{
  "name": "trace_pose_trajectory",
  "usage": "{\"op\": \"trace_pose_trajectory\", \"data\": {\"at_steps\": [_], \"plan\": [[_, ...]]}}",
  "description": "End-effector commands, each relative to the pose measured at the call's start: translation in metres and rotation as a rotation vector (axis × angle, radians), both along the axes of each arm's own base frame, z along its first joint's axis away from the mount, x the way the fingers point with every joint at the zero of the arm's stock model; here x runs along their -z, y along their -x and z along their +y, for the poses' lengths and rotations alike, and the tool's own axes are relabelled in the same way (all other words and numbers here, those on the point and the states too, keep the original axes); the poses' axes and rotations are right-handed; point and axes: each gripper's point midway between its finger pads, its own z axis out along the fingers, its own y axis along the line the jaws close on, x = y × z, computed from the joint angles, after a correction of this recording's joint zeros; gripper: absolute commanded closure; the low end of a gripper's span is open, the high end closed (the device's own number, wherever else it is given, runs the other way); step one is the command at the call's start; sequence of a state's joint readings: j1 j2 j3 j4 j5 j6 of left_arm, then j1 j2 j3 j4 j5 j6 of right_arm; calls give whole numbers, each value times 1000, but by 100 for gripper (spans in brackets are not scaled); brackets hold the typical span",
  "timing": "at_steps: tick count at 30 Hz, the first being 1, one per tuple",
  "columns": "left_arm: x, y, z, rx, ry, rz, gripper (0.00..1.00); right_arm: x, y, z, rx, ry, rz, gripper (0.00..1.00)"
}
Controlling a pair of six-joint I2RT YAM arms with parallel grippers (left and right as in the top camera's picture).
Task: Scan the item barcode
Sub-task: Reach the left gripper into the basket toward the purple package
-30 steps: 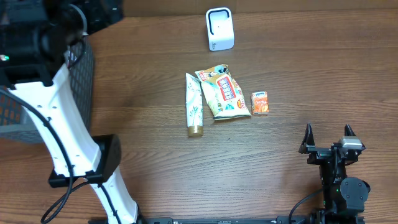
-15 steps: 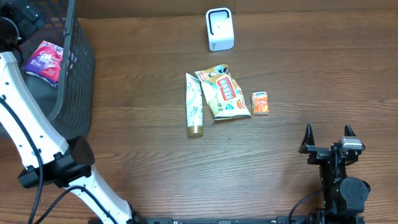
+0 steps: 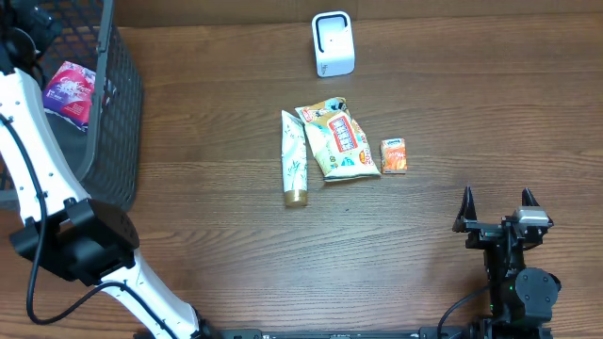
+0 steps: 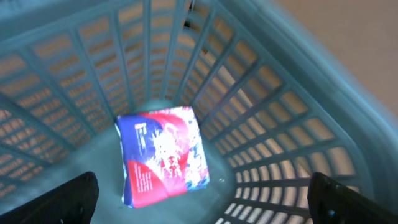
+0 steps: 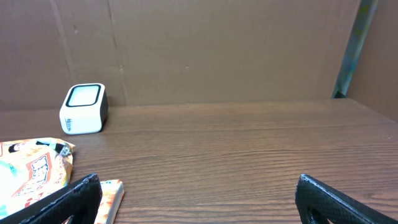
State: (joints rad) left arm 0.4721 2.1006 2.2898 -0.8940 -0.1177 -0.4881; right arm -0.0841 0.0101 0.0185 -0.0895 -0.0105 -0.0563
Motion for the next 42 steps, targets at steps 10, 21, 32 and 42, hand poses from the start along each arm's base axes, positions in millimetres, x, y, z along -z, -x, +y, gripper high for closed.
{"op": "trace_pose_trajectory", "data": {"at_steps": [10,21,32,42], "plan": [[130,10,17,-92,17,139,2,2,0,-1,5,5,-2,0],[186,18,14,-128,51,125,5,2,0,-1,5,5,-2,0],[249,32,5,-115,119,252,9,2,0,-1,5,5,-2,0],[260,91,10,-194,234,410,44,2,0,-1,5,5,-2,0]]}}
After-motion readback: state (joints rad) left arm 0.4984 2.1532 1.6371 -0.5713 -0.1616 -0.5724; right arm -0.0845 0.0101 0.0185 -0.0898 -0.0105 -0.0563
